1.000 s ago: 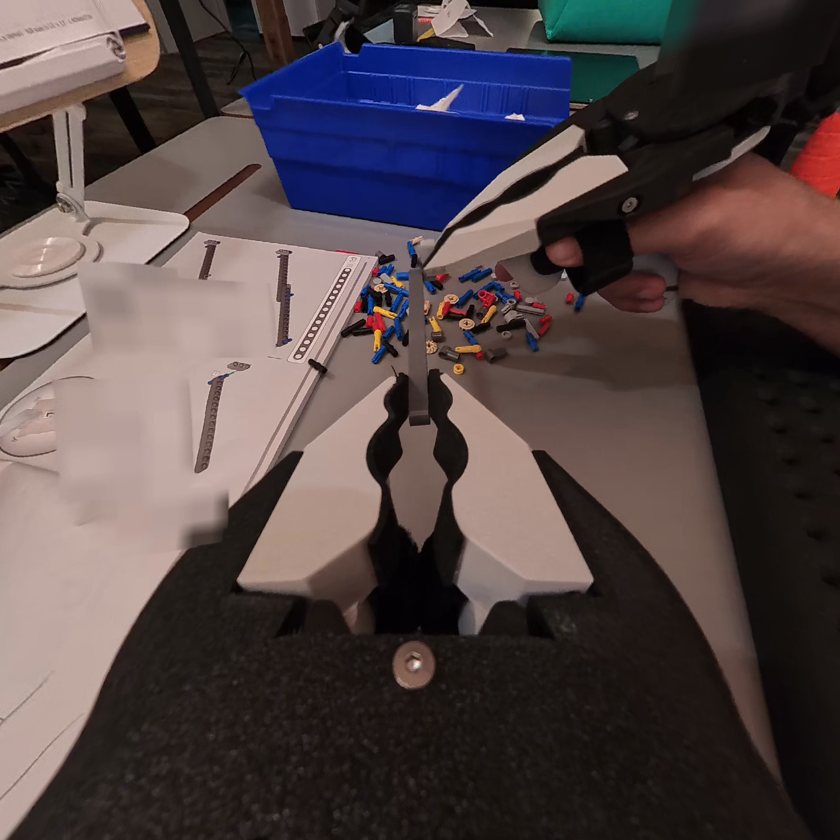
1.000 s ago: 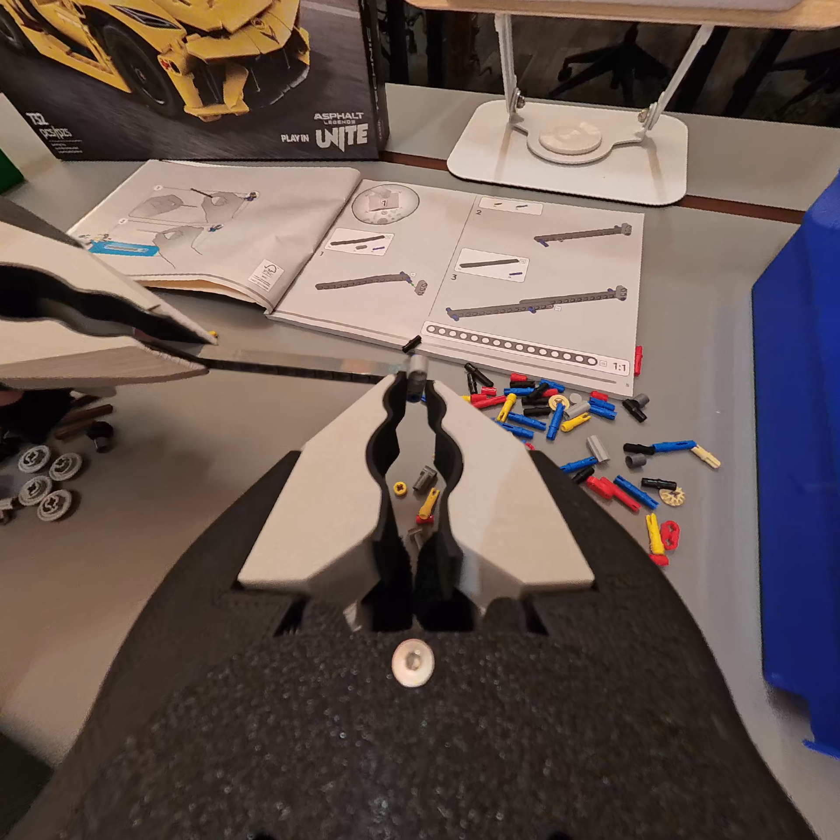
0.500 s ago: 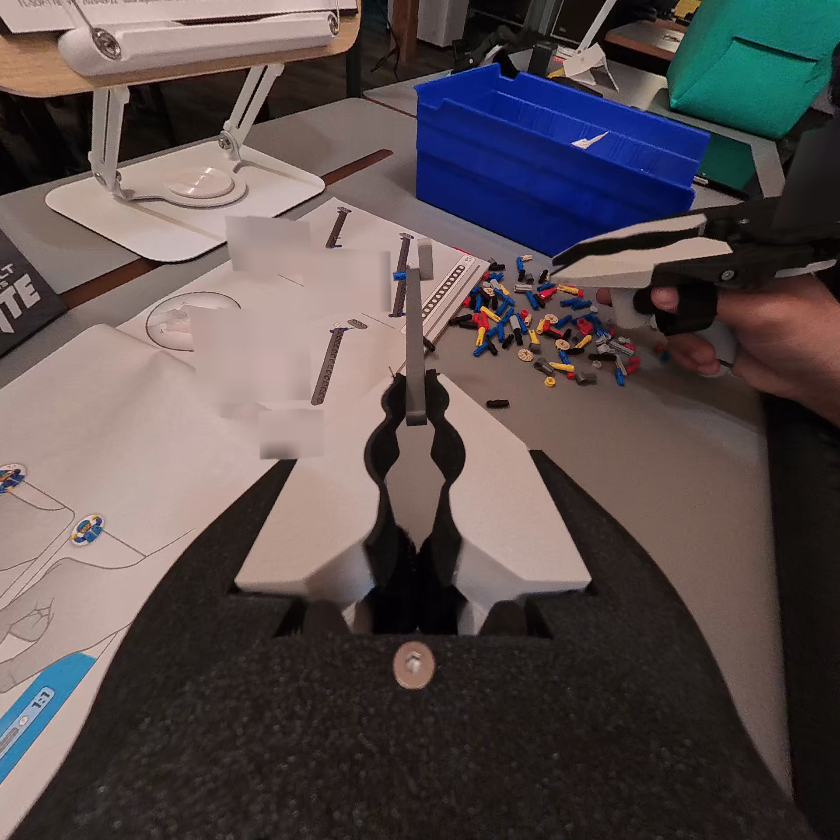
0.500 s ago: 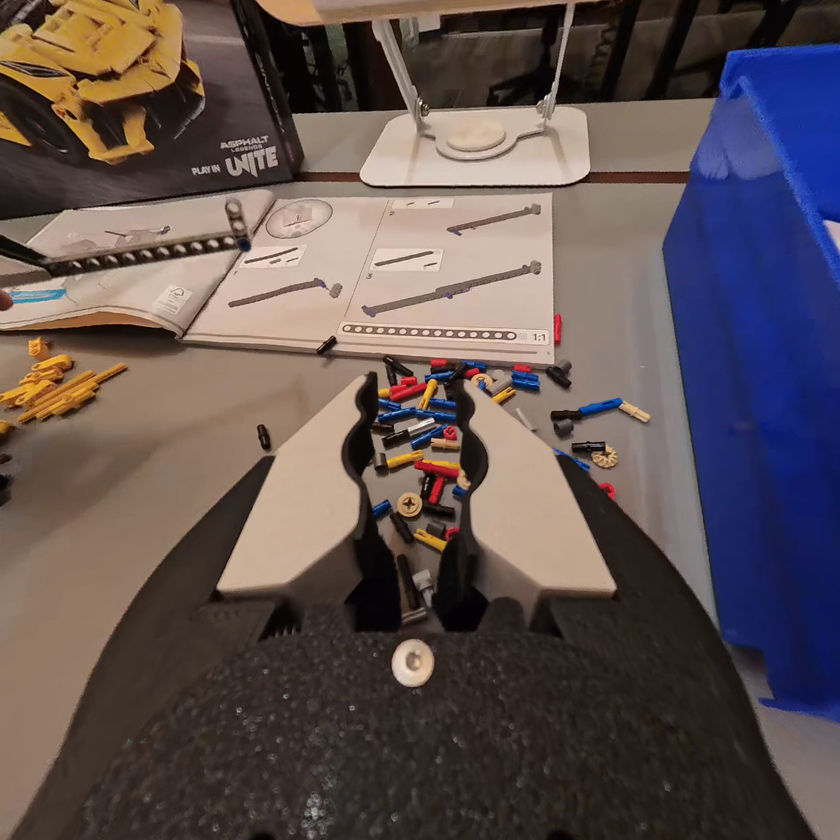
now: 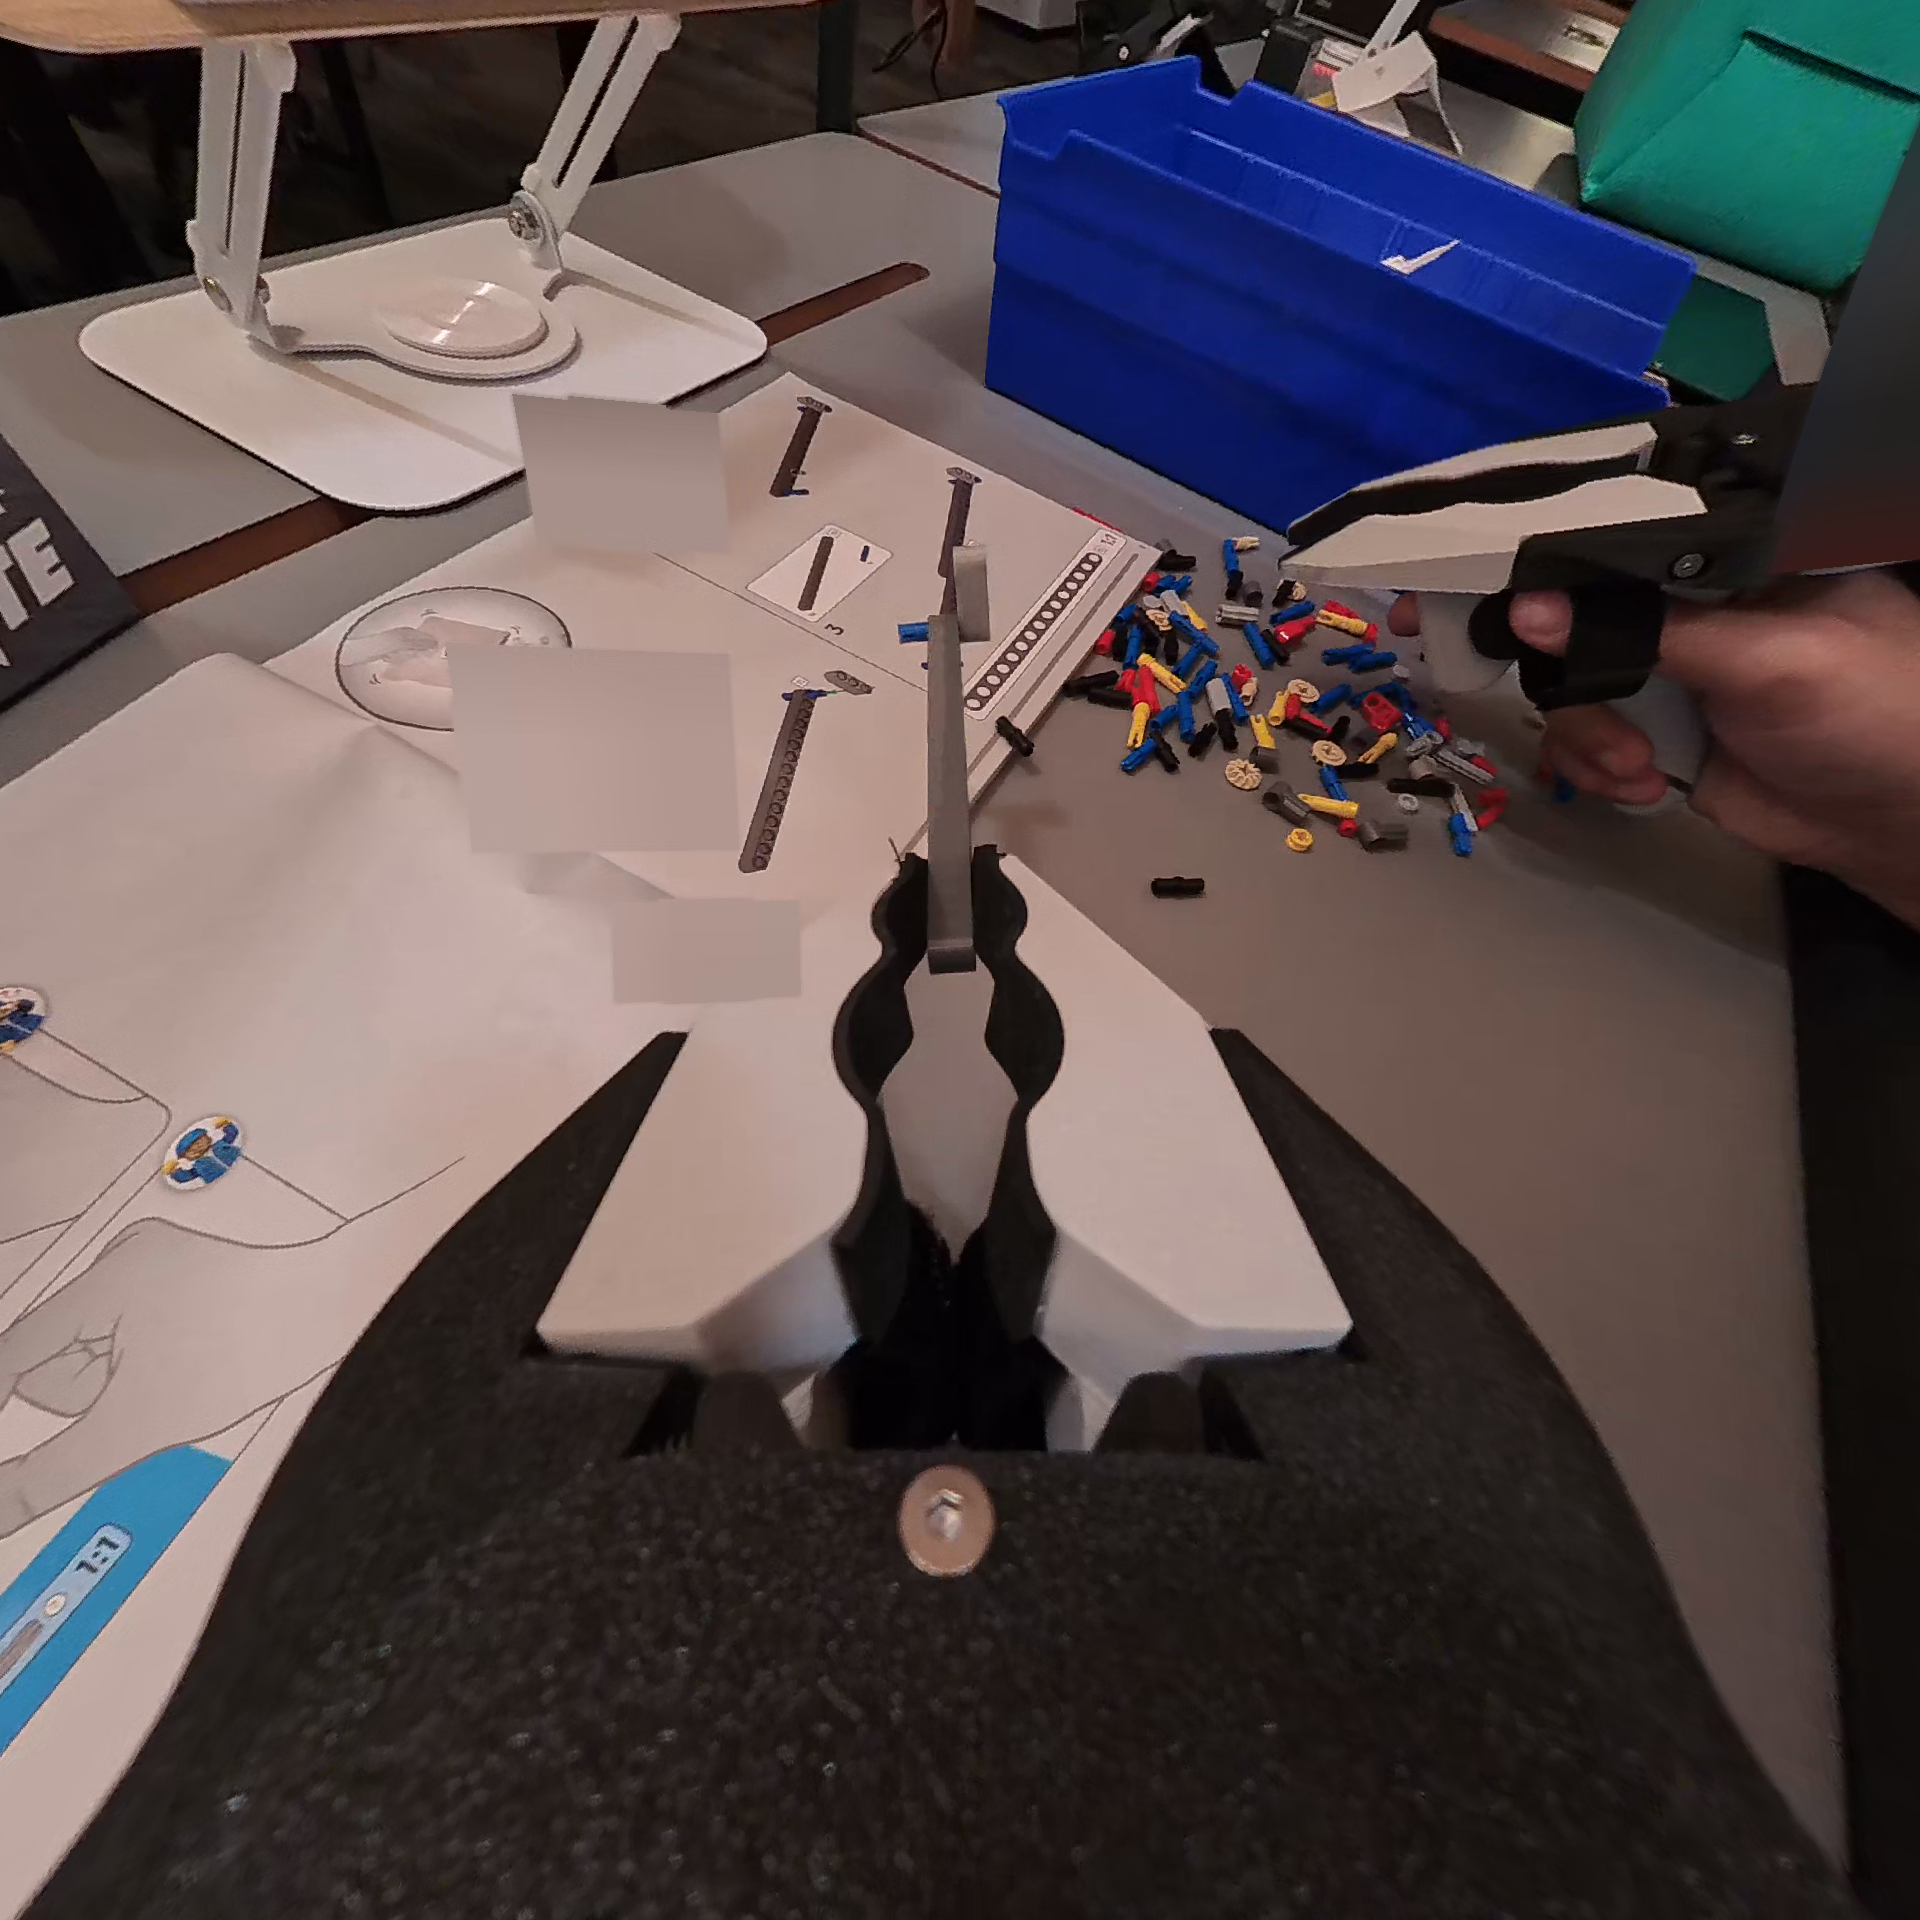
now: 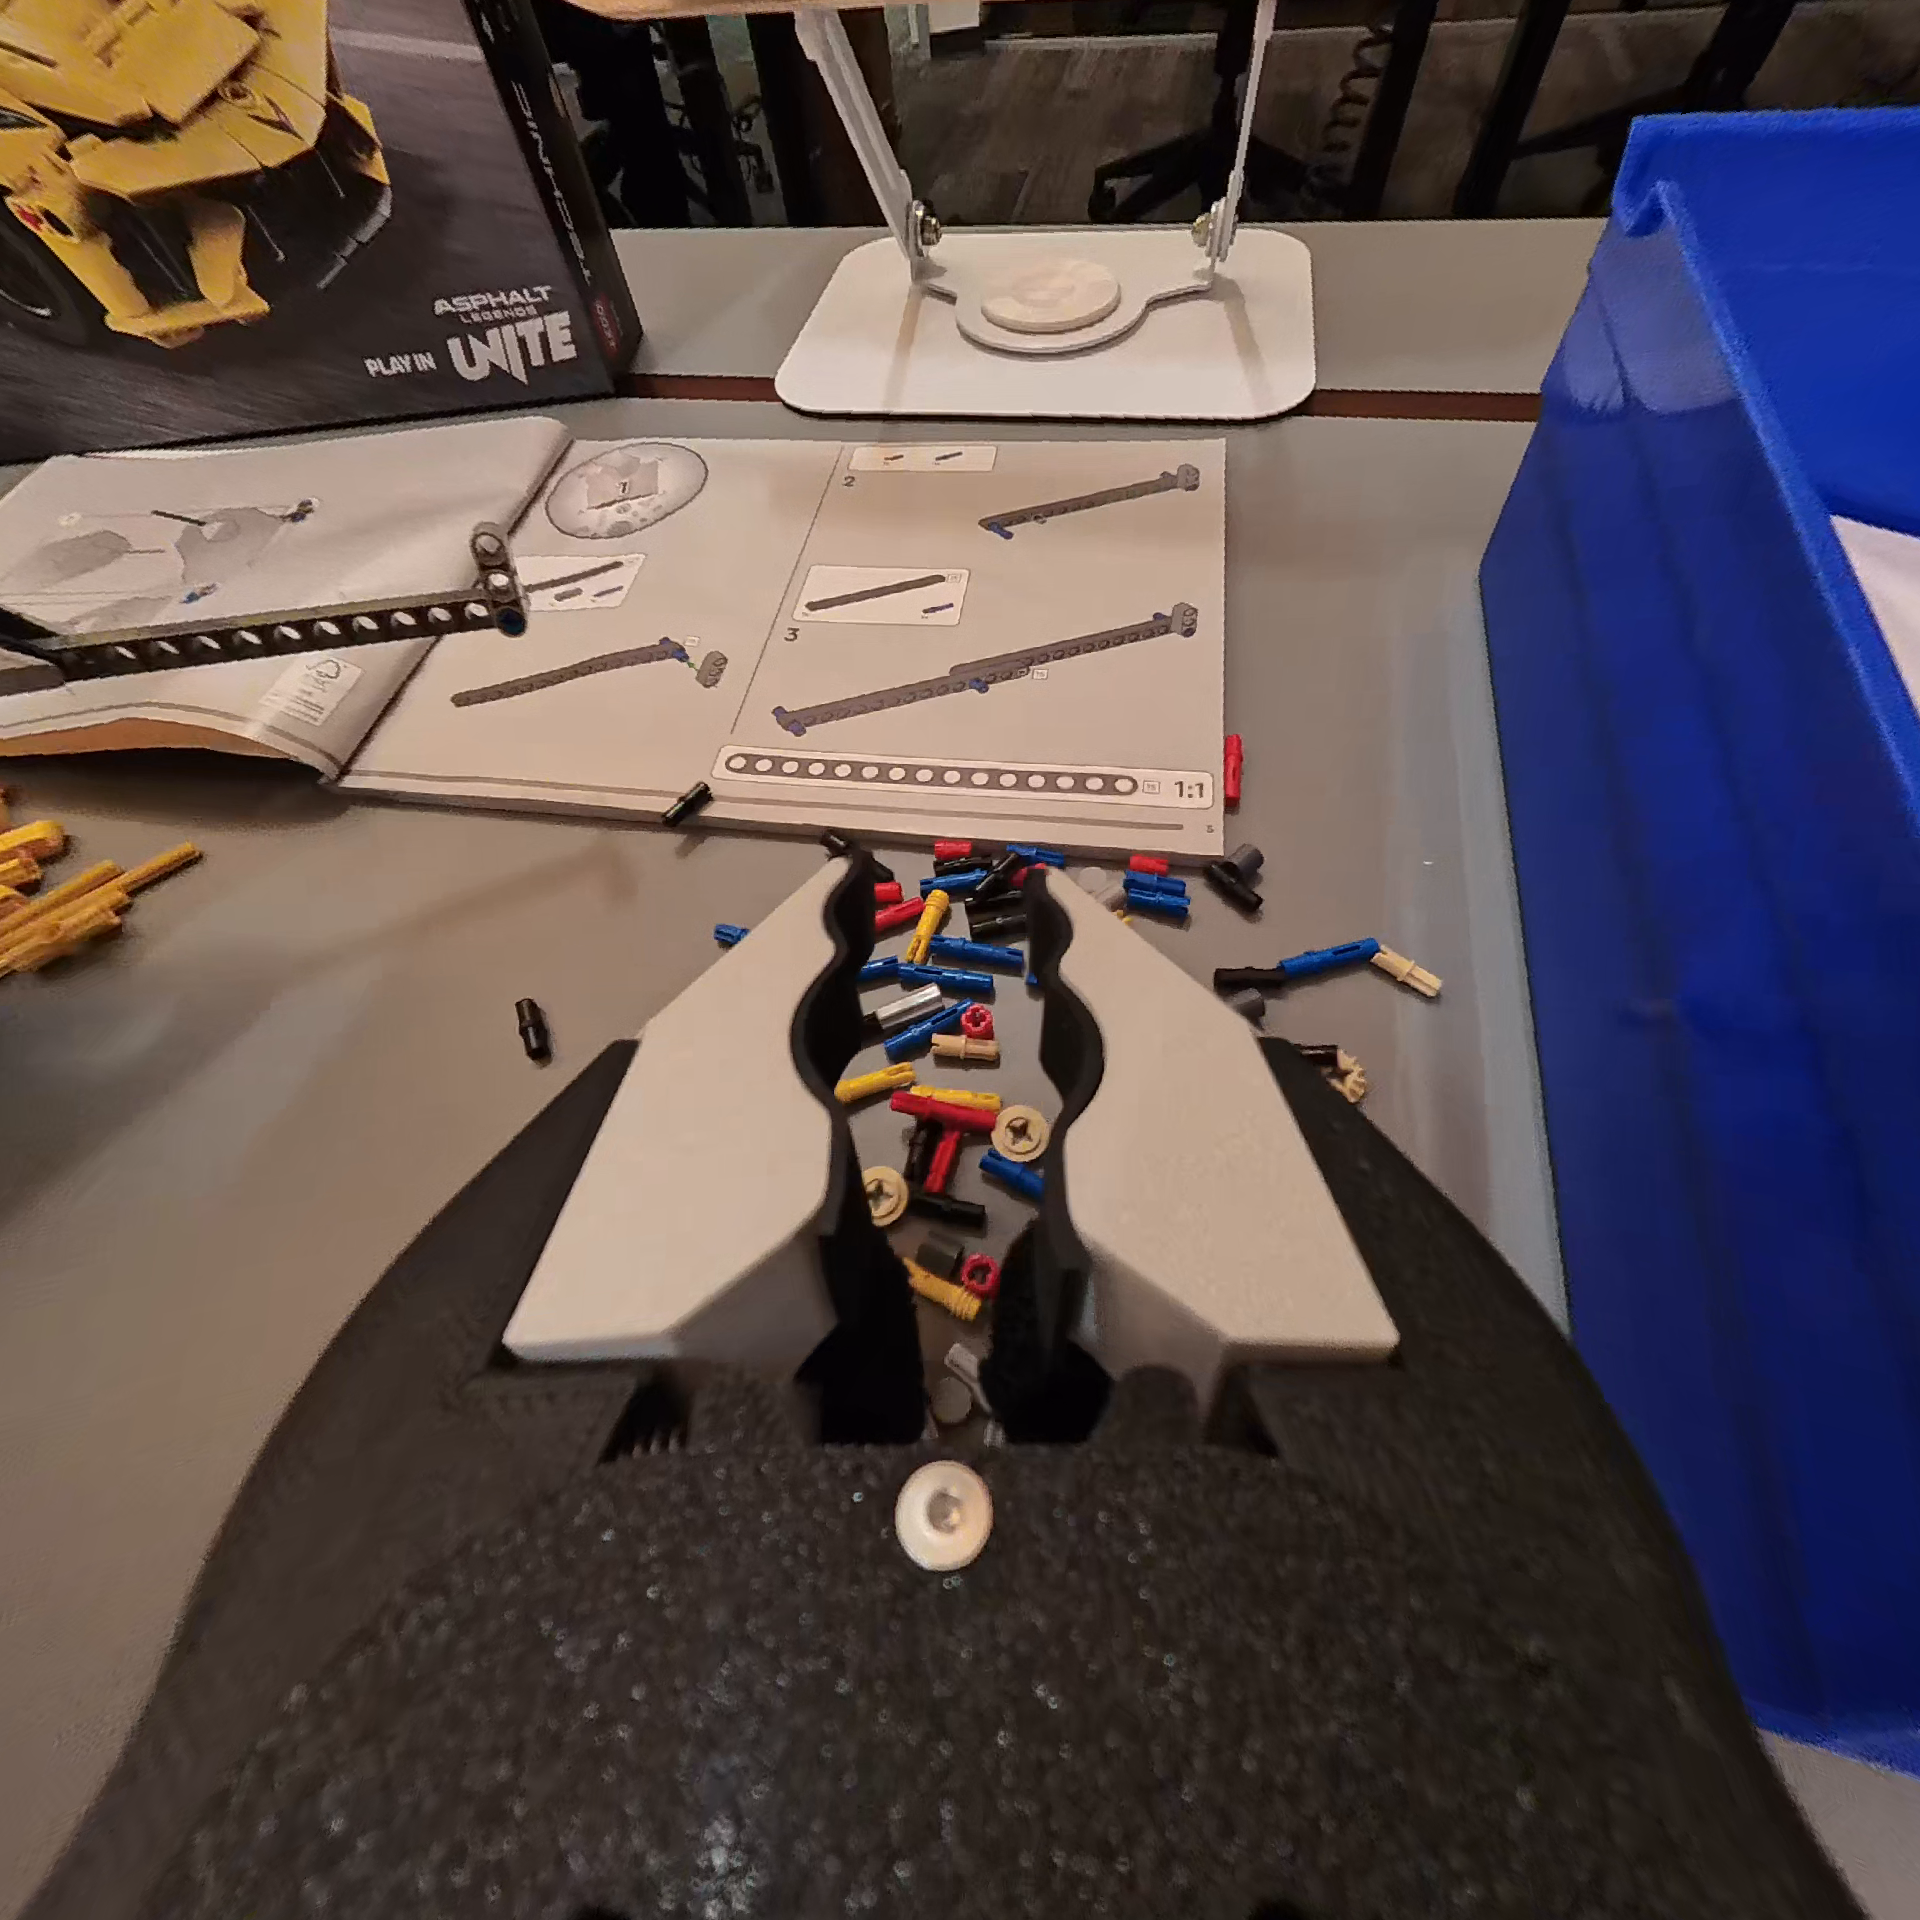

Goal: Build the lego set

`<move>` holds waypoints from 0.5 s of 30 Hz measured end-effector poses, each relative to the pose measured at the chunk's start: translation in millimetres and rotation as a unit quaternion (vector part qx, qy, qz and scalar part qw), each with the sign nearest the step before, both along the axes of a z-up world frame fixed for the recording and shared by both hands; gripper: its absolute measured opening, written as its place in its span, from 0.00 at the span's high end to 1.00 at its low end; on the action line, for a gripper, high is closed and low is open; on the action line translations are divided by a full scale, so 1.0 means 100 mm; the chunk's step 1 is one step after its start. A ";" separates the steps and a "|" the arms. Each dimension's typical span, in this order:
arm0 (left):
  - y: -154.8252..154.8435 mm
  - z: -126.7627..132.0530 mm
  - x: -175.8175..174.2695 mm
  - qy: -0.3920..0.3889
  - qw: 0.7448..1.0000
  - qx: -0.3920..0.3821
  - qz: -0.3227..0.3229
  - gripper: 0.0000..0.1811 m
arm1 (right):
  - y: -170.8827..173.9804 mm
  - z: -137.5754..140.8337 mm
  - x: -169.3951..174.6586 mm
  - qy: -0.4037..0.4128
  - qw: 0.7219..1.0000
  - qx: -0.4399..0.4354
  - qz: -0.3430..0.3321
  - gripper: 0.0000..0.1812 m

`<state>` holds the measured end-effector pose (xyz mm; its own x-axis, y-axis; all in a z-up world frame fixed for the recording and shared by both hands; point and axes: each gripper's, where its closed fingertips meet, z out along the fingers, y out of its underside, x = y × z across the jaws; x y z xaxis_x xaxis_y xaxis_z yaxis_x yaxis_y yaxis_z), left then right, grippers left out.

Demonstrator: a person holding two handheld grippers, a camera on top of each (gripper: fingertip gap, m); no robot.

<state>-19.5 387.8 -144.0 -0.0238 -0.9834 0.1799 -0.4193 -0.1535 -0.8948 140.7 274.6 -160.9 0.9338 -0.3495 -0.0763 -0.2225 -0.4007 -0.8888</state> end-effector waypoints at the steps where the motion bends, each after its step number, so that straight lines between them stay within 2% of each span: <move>1: 0.01 0.00 0.00 -0.001 1.000 -0.001 0.001 0.96 | 0.00 -0.01 0.01 0.001 1.000 -0.002 -0.002 0.84; 12: 0.02 -0.01 0.01 -0.005 1.000 0.013 0.002 0.96 | -0.02 0.00 0.08 0.004 1.000 0.004 -0.013 0.84; 15: 0.02 0.00 0.01 -0.007 1.000 0.007 0.003 0.96 | -0.01 0.10 0.09 -0.007 0.999 0.034 -0.010 0.87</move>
